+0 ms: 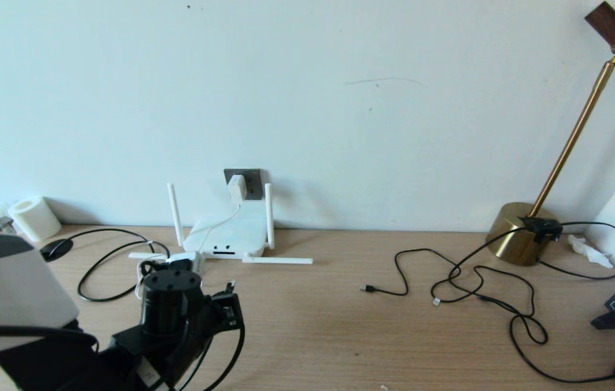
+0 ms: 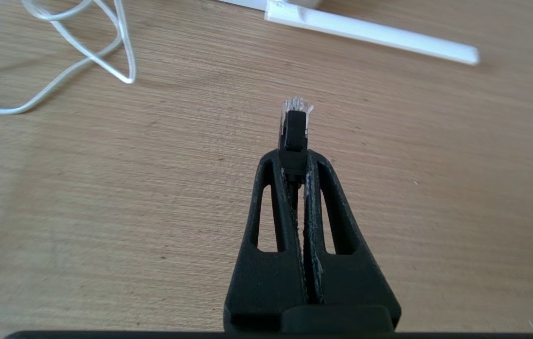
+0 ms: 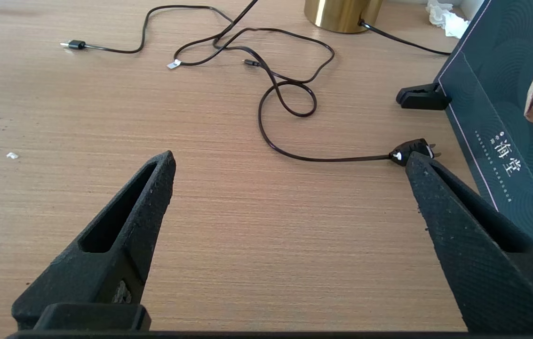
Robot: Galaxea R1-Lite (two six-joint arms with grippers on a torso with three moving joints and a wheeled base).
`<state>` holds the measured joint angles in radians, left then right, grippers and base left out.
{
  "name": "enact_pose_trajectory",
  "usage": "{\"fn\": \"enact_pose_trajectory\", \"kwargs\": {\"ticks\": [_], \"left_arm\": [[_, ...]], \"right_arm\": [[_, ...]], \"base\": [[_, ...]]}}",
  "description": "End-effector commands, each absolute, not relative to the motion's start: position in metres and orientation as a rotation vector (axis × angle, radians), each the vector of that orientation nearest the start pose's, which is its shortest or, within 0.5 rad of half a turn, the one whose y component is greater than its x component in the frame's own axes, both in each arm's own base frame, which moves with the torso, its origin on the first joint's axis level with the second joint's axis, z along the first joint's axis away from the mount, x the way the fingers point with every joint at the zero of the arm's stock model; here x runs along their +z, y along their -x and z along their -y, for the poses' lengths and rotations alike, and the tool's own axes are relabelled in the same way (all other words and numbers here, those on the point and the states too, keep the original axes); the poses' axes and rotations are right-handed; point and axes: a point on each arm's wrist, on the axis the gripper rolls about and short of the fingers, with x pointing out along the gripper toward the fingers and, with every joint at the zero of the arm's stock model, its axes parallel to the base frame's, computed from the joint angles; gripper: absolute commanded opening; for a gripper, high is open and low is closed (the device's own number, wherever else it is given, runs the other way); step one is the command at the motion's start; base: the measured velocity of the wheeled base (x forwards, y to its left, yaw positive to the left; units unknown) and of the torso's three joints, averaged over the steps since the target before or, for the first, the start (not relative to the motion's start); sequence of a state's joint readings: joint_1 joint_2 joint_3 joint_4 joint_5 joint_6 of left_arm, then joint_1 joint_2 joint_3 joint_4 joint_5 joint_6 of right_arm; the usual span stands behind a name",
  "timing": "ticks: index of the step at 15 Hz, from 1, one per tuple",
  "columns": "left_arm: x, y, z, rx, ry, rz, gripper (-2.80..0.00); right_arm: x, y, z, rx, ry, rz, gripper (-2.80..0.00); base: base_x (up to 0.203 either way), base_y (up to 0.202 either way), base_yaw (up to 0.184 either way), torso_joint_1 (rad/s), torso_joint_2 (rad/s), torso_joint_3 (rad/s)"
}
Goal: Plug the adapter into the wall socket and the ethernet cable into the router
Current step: Align cable and router interface
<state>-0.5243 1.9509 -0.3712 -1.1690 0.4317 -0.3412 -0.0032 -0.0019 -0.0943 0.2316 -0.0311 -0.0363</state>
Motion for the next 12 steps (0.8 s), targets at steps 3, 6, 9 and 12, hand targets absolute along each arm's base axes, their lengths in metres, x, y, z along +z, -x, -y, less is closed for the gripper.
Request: {"fn": "enact_pose_trajectory", "kwargs": {"ticks": [3,6,9,12], "left_arm": [[0.063,-0.232,0.141,-0.024,0.190,-0.330,-2.80],[0.061,-0.224,0.151,-0.048,0.189,-0.308,-2.80],[0.062,-0.220,0.150,-0.047,0.182,-0.307,-2.80],[0.065,-0.227,0.152,-0.053,0.161,-0.287,-2.80]], "right_arm": [[0.078,0.032,0.001,-0.034,-0.028,-0.143,0.00],[0.079,0.033,0.001,-0.035,-0.032,-0.142,0.00],[0.079,0.033,0.001,-0.034,-0.030,-0.142,0.00],[0.079,0.032,0.001,-0.033,-0.030,-0.141,0.00]], "base": [[0.000,0.000,0.000,0.000,0.00,0.000],[0.000,0.000,0.000,0.000,0.00,0.000],[0.000,0.000,0.000,0.000,0.00,0.000],[0.000,0.000,0.000,0.000,0.00,0.000]]}}
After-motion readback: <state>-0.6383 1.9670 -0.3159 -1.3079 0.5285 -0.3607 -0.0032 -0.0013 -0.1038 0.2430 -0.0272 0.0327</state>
